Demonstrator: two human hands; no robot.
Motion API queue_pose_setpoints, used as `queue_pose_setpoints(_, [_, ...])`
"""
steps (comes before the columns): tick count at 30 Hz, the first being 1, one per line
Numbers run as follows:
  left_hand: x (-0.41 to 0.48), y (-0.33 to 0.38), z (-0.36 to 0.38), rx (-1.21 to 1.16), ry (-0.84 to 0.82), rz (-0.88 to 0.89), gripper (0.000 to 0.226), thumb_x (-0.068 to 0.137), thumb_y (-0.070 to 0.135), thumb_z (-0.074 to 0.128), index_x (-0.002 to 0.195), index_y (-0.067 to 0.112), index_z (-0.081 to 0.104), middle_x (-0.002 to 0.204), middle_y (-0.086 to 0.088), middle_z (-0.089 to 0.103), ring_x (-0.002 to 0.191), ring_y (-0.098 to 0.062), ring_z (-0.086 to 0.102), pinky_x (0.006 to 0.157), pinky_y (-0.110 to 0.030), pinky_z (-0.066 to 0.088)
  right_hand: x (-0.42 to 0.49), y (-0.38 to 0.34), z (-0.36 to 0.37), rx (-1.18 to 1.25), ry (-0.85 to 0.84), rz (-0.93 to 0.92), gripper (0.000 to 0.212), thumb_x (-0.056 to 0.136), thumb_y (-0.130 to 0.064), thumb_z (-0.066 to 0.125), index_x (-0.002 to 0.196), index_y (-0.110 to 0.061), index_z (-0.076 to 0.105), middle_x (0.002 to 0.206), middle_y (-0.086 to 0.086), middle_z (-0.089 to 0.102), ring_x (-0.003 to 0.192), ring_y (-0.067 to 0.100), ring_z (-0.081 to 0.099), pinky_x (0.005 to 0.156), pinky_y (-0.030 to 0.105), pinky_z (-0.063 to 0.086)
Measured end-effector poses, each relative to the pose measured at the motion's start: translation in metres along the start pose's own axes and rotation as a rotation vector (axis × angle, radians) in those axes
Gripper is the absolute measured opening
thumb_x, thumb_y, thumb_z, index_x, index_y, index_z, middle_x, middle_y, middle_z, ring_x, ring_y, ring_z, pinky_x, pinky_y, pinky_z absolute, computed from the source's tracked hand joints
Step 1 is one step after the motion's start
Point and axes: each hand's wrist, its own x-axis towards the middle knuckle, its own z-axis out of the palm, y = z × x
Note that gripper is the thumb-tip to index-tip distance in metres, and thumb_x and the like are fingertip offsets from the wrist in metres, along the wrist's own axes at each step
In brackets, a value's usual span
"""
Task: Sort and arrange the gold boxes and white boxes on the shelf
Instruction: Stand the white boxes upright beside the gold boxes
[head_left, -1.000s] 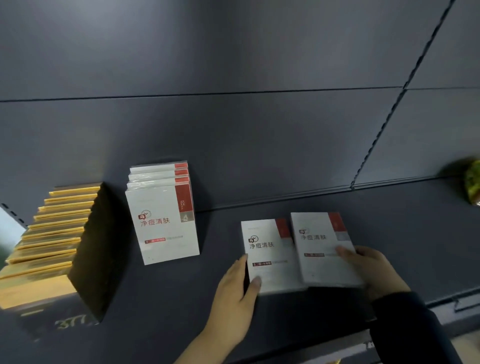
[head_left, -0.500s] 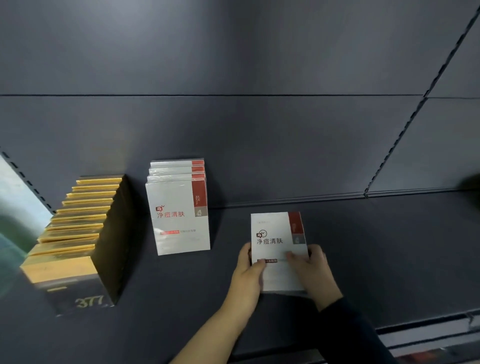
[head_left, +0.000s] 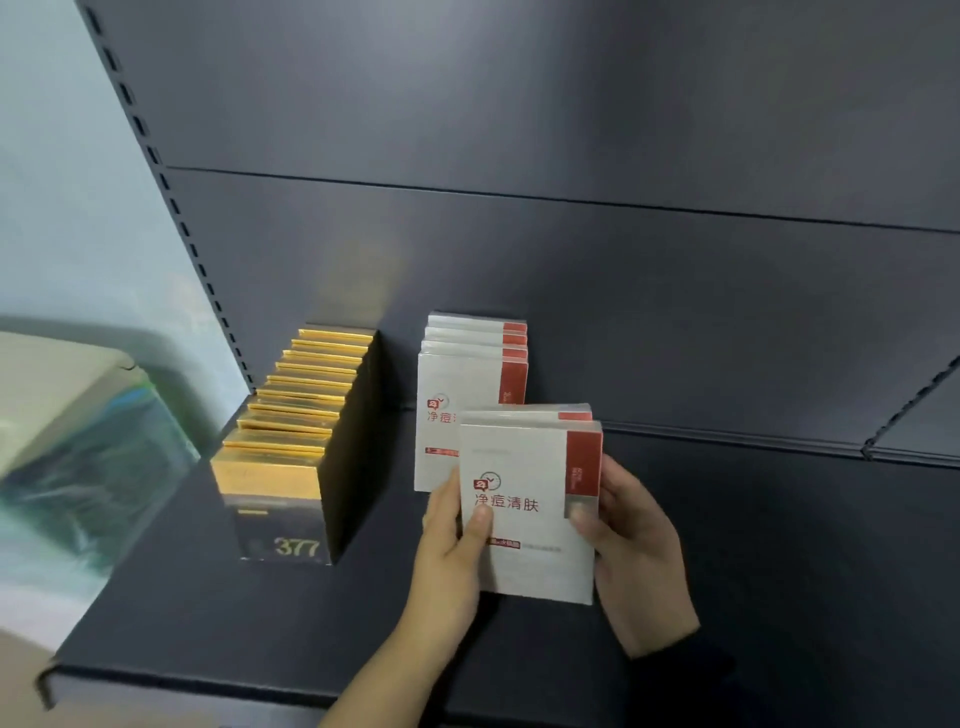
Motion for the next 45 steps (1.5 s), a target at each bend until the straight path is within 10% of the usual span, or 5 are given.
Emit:
queue_pose_setpoints(8, [0.028,-0.002,-0.051,0.190,0.140,0.164,0.060,0.078,0.080,0.040,0.127,0.046,0.046,0.137,0.014,0.040,0.120,0.014,0.044,0.085,0.000,0.042,0.035,0.039,0.046,-0.251,0.018,0.029,0.052,0.080,0.000,0.071,0.115,-0.035,0.054,0.116,-0.005,0.067,0.110,0.011,0.063,0.092,0.033,0.053])
queue_pose_setpoints(14, [0.041,-0.006,-0.042,0.134,0.116,0.134,0.043,0.099,0.031,0.038,0.139,0.045,0.029,0.152,0.024,0.017,0.117,0.033,0.031,0.081,0.003,0.040,0.054,0.044,0.052,-0.355,0.075,0.003,0.059,0.081,-0.010,0.073,0.125,-0.034,0.041,0.127,-0.012,0.036,0.111,-0.004,0.048,0.085,0.015,0.046])
queue_pose_setpoints(17, [0.045,-0.015,-0.040,0.064,0.093,0.095,0.054,0.093,0.042,0.036,0.145,0.041,0.024,0.152,0.019,0.033,0.125,0.014,0.043,0.091,-0.012,0.049,0.065,0.056,0.053,-0.302,-0.022,0.059,0.089,0.077,-0.012,0.078,0.145,-0.029,0.023,0.140,-0.005,0.044,0.112,0.004,0.058,0.077,0.018,0.055])
queue_pose_setpoints(21, [0.049,-0.020,-0.038,-0.001,0.066,0.084,0.044,0.097,0.033,0.033,0.141,0.030,0.037,0.119,0.020,0.065,0.115,0.000,0.060,0.081,-0.018,0.055,0.079,0.064,0.053,-0.239,-0.091,0.060,0.079,0.080,-0.011,0.075,0.143,-0.031,0.032,0.126,-0.004,0.065,0.113,0.014,0.064,0.085,0.033,0.058])
queue_pose_setpoints(45, [0.051,-0.010,-0.042,0.068,0.021,0.001,0.036,0.095,0.039,0.038,0.129,0.031,0.048,0.120,0.013,0.064,0.111,0.002,0.061,0.075,-0.012,0.053,0.092,0.070,0.048,-0.267,-0.128,0.099,0.085,0.076,-0.022,0.080,0.144,-0.030,0.030,0.126,-0.007,0.063,0.116,0.013,0.061,0.091,0.034,0.055])
